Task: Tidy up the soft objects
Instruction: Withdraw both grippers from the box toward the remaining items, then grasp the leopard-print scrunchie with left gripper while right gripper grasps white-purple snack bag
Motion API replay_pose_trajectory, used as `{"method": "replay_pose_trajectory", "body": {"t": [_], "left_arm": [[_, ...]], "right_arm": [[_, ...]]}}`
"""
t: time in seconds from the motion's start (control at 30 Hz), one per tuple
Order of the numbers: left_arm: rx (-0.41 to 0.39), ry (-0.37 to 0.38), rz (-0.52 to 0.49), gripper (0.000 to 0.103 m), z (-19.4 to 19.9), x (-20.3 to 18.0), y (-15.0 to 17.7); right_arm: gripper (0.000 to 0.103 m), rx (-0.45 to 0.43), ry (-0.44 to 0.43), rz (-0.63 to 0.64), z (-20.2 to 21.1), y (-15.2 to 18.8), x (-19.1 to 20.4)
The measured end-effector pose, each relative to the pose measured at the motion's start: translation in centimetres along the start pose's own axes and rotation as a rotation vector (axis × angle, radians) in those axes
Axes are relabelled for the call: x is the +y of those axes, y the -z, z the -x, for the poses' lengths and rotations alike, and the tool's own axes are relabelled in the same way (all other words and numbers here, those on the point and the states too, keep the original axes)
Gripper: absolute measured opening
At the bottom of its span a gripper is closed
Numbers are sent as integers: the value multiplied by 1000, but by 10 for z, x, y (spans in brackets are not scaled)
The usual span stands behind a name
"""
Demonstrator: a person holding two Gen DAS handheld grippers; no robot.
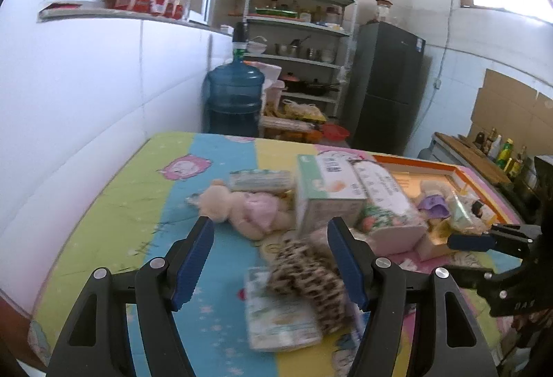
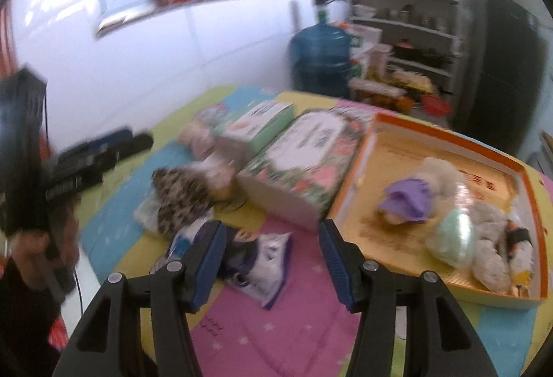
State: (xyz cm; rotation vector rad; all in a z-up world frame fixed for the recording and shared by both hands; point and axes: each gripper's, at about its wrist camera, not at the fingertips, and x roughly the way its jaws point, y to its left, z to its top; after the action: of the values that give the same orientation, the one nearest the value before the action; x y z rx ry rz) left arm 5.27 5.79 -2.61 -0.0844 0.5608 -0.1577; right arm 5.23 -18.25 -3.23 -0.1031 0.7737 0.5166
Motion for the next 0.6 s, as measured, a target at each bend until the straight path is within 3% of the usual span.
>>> {"method": "replay_pose_trajectory", "body": {"t": [0.13,0.27,0.37,0.6], "left_arm": [[7,-21,9,70,1,15,5],[12,-18,19,70,0,25,9],[18,-12,29,70,-1,30,13],[53,75,9,70,-11,17,16]], "right_arm": [[56,48,-55,57,-16,2,14],[56,83,-57,142,-27,1,25],[71,89,-76,211,-28,1,31],[74,135,-99,333,-36,2,41]]}}
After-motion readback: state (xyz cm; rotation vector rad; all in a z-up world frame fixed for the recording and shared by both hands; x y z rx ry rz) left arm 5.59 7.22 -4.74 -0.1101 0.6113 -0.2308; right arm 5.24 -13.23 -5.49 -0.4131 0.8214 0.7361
